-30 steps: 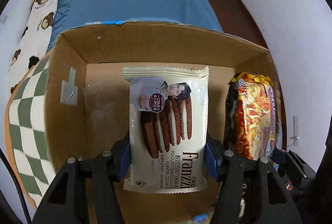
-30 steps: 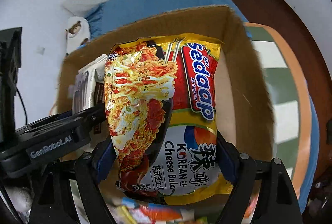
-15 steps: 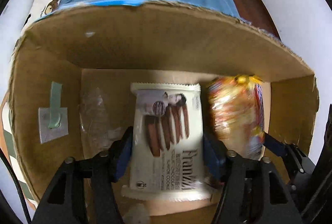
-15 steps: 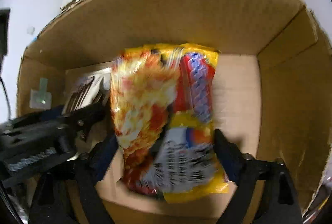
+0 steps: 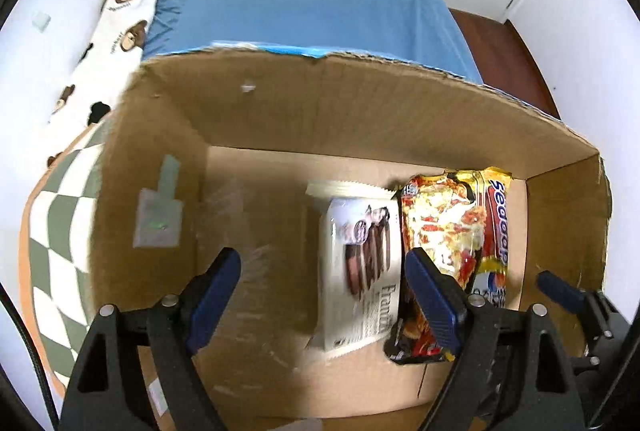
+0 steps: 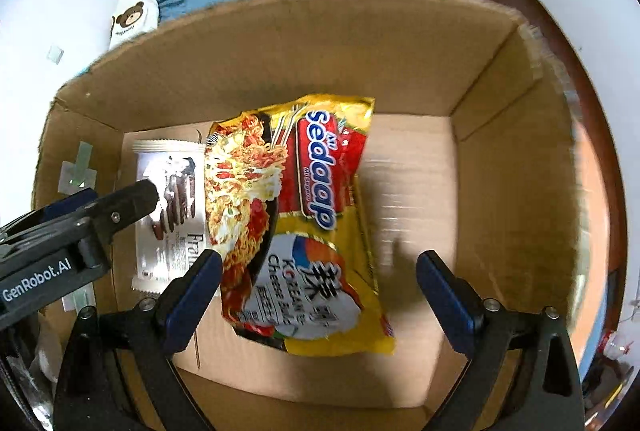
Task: Organize snacks
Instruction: 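Lift both tools out of the box back toward the snack pile, then grasp the clear cracker bag with the left tool while the right grasps the orange wafer bag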
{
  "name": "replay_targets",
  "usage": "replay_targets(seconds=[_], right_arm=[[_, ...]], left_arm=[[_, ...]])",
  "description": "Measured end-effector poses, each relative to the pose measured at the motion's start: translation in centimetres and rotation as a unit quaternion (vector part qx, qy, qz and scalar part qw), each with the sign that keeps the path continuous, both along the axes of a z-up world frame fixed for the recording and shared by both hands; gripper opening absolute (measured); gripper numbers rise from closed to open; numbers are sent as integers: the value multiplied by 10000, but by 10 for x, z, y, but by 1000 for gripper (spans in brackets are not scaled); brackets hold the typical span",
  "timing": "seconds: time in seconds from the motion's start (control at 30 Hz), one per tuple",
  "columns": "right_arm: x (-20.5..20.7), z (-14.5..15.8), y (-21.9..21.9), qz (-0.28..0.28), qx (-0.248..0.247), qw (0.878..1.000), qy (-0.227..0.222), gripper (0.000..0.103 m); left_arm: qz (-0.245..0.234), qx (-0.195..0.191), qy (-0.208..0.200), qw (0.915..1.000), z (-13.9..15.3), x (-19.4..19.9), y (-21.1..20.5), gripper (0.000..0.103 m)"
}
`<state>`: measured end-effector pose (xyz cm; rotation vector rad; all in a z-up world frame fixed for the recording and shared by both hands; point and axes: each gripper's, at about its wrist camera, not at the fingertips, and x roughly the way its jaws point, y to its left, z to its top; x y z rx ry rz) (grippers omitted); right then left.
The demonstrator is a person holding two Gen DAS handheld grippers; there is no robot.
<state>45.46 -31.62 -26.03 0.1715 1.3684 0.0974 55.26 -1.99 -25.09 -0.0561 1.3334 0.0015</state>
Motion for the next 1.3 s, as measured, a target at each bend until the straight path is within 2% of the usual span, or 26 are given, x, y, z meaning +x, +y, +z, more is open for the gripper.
replay_targets(seconds=[0.1, 0.13, 0.33, 0.53, 0.63, 0.87, 0.97, 1.1, 1.2, 1.3], right_arm=[[-14, 28, -2, -52, -44, 9997, -213, 99], [-29, 45, 10, -56, -90, 9995, -302, 99], [-63, 90, 14, -97, -206, 9967, -774, 99], [-99, 123, 21, -139, -266, 9917, -1248, 99], [-121, 144, 18, -209, -148, 9892, -1444, 99], [-160, 168, 20, -227, 90, 9859, -1657, 99], [-177, 169, 20, -206, 161, 9870, -1585, 99], [-195, 148, 23, -165, 326, 9921, -1199, 99], [-208, 117, 28, -100, 446, 9966, -688, 99], [-220, 73, 34, -91, 706, 9974, 60, 99]], left_arm=[[18, 133, -267, 9996, 14, -14, 6, 84], [11, 178, -353, 9992, 19, -19, 6, 84], [-35, 344, -884, 9955, 62, -61, 8, 84], [-74, 388, -1339, 9902, 99, -103, 8, 84], [-98, 303, -1488, 9884, 115, -124, 9, 84], [-116, 130, -1575, 9874, 132, -172, 10, 84], [-88, 116, -1504, 9885, 131, -190, 15, 84], [-59, 117, -1256, 9920, 116, -213, 25, 84], [-108, 414, -1070, 9933, 94, -232, 34, 84], [-263, 776, -750, 9938, 64, -250, 44, 84]])
